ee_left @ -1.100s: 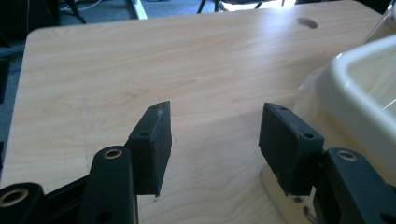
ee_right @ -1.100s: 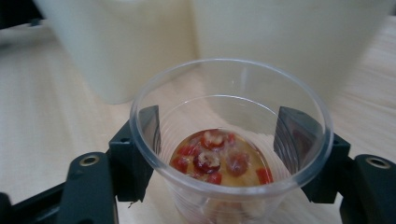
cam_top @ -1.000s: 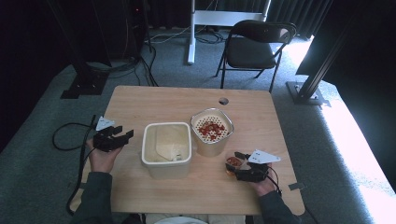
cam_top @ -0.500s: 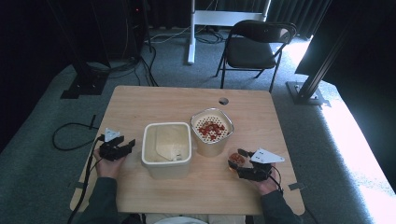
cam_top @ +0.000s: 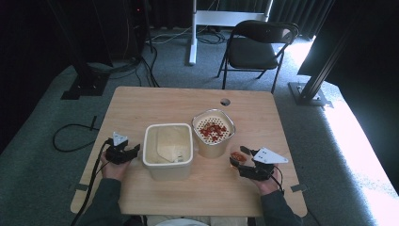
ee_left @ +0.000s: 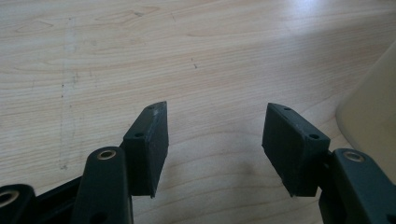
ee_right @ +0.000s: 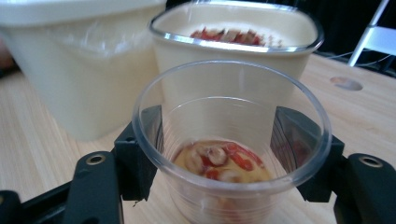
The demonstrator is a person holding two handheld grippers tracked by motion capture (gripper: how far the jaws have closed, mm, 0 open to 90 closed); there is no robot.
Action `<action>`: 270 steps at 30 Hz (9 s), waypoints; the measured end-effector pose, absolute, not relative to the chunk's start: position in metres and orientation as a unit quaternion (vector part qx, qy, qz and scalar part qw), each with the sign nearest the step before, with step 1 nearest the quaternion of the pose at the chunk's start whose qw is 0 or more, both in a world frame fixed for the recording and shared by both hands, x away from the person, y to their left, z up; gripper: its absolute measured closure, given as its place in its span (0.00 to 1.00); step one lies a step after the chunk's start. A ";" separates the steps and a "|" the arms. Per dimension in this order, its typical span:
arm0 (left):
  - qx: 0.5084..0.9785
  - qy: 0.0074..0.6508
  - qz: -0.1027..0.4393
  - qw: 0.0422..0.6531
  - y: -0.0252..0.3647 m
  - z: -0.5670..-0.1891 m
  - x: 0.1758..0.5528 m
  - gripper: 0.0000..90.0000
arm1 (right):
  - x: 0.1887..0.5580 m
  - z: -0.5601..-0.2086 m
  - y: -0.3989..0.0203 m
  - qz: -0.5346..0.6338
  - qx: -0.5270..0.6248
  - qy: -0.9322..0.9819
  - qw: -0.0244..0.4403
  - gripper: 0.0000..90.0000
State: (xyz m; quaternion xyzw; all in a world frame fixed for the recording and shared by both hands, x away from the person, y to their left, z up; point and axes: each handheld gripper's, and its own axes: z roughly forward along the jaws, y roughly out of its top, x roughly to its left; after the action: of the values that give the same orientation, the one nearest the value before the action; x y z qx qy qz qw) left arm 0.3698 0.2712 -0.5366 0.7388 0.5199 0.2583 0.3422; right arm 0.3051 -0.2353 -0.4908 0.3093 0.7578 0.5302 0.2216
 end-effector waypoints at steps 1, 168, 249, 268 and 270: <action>0.739 0.520 0.259 0.340 0.271 -0.537 0.370 0.46 | 0.305 -0.490 -0.237 0.532 0.312 0.755 0.222 0.38; 0.752 0.523 0.247 0.317 0.266 -0.543 0.374 0.44 | 0.370 -0.417 -0.103 -0.087 -0.081 0.782 0.612 0.39; 0.752 0.524 0.244 0.318 0.266 -0.543 0.374 0.43 | 0.362 -0.387 -0.134 0.237 0.105 0.828 0.498 0.38; 0.752 0.524 0.243 0.318 0.266 -0.543 0.374 0.43 | 0.391 -0.375 -0.192 0.502 0.289 0.779 0.238 0.38; 0.751 0.524 0.244 0.318 0.266 -0.543 0.374 0.43 | 0.392 -0.375 -0.194 0.508 0.294 0.776 0.232 0.38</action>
State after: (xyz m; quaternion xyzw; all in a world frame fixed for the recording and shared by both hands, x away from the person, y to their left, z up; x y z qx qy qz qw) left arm 0.3741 0.2661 -0.5429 0.7513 0.5244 0.2436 0.3183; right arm 0.3918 -0.1937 -0.3746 0.2937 0.7761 0.5076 0.2321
